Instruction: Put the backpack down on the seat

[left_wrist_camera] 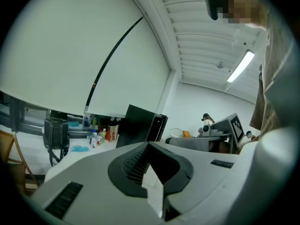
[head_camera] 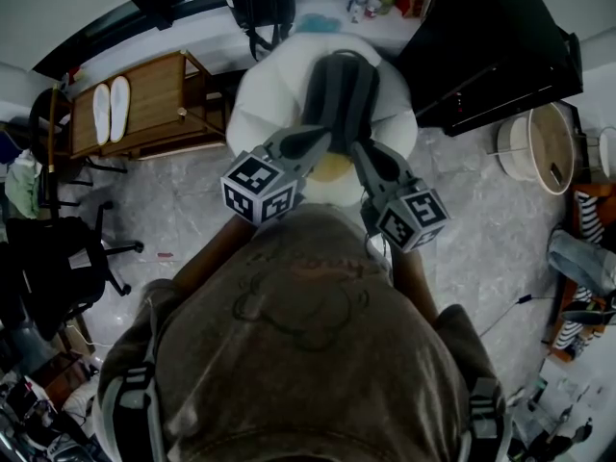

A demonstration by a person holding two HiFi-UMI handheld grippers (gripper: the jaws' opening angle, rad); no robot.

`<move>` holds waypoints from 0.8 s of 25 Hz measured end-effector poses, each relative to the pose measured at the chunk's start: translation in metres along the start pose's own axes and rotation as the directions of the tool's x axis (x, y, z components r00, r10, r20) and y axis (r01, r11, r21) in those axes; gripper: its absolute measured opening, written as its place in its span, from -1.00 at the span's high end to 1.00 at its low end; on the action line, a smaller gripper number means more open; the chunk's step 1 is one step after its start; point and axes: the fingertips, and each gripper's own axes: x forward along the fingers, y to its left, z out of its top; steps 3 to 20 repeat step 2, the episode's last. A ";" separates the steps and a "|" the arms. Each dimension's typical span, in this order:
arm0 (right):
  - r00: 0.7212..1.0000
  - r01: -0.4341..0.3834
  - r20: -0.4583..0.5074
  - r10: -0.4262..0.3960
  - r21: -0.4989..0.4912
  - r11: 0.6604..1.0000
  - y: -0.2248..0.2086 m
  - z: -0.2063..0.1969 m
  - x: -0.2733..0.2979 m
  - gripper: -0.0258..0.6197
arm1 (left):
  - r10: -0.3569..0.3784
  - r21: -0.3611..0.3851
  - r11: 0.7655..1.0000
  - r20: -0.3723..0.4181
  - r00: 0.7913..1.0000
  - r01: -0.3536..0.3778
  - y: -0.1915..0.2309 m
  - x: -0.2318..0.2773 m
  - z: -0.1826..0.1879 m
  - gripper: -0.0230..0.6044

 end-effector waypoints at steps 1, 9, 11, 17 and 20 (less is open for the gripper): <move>1.000 0.000 0.000 0.000 0.002 1.000 0.001 -0.001 0.000 0.93 | 0.000 -0.001 1.000 -0.002 1.000 0.000 0.000 -0.001 -0.001 0.93; 1.000 0.000 0.000 0.000 0.003 1.000 0.002 -0.002 -0.001 0.93 | -0.001 -0.002 1.000 -0.004 1.000 0.001 -0.001 -0.001 -0.001 0.93; 1.000 0.000 0.000 0.000 0.003 1.000 0.002 -0.002 -0.001 0.93 | -0.001 -0.002 1.000 -0.004 1.000 0.001 -0.001 -0.001 -0.001 0.93; 1.000 0.000 0.000 0.000 0.003 1.000 0.002 -0.002 -0.001 0.93 | -0.001 -0.002 1.000 -0.004 1.000 0.001 -0.001 -0.001 -0.001 0.93; 1.000 0.000 0.000 0.000 0.003 1.000 0.002 -0.002 -0.001 0.93 | -0.001 -0.002 1.000 -0.004 1.000 0.001 -0.001 -0.001 -0.001 0.93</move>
